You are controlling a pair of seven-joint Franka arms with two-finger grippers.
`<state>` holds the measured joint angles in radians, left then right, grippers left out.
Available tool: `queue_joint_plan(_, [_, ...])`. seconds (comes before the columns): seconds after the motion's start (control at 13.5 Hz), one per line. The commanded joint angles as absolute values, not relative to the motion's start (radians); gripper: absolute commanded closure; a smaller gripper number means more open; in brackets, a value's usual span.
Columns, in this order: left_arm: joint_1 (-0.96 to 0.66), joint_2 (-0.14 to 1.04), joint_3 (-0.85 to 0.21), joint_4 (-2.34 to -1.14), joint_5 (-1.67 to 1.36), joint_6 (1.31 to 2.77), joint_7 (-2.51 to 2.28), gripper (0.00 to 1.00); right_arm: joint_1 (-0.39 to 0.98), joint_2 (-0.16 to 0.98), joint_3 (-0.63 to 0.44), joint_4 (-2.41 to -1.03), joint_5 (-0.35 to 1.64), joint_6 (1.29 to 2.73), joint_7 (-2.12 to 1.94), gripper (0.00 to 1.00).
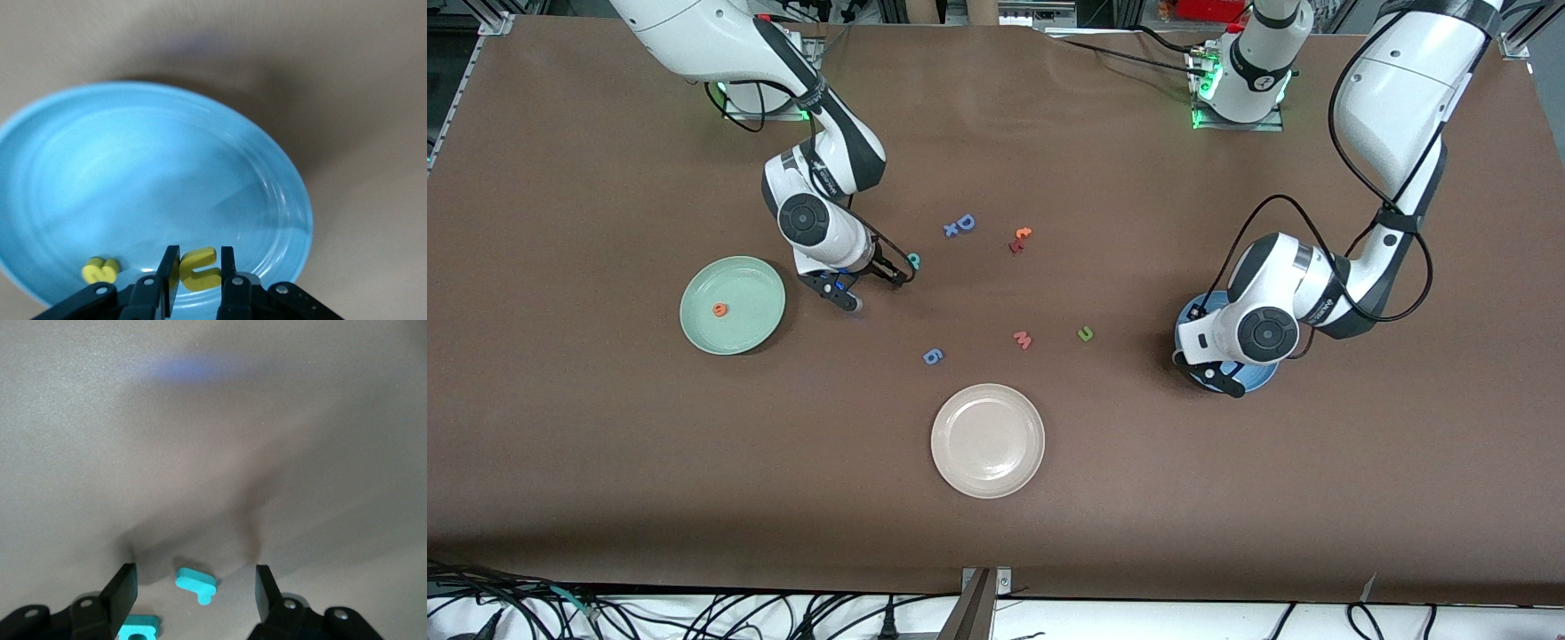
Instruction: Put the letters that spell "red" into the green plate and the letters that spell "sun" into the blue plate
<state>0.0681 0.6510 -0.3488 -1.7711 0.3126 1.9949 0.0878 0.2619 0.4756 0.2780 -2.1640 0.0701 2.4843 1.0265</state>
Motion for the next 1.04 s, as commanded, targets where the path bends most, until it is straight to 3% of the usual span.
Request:
queue_joint_plan(0.0, [0.101, 0.595, -0.357, -1.883, 0.299, 2.066, 0.097, 0.83, 0.261, 0.446, 0.285, -2.195, 0.072, 2.5, 1.045, 0.31])
queue_joint_plan(0.07, [0.109, 0.591, -0.359, -1.902, 0.299, 2.092, 0.097, 0.69, 0.261, 0.446, 0.285, -2.195, 0.072, 2.5, 1.045, 0.33])
queue_joint_plan(0.15, [0.11, 0.591, -0.359, -1.904, 0.299, 2.098, 0.097, 0.24, 0.261, 0.446, 0.284, -2.195, 0.071, 2.505, 1.045, 0.35])
queue_joint_plan(0.22, [0.11, 0.589, -0.359, -1.895, 0.296, 2.089, 0.097, 0.0, 0.261, 0.448, 0.284, -2.195, 0.071, 2.507, 1.045, 0.39])
queue_joint_plan(0.44, [0.097, 0.584, -0.364, -1.826, 0.285, 2.016, 0.094, 0.0, 0.261, 0.448, 0.284, -2.195, 0.069, 2.507, 1.045, 0.53])
queue_joint_plan(0.74, [0.091, 0.589, -0.446, -1.709, 0.284, 1.95, 0.083, 0.0, 0.261, 0.448, 0.284, -2.194, 0.066, 2.505, 1.042, 0.71])
queue_joint_plan(0.96, [0.054, 0.617, -0.466, -1.668, 0.231, 1.957, 0.077, 0.0, 0.261, 0.448, 0.282, -2.187, 0.066, 2.497, 1.039, 0.73])
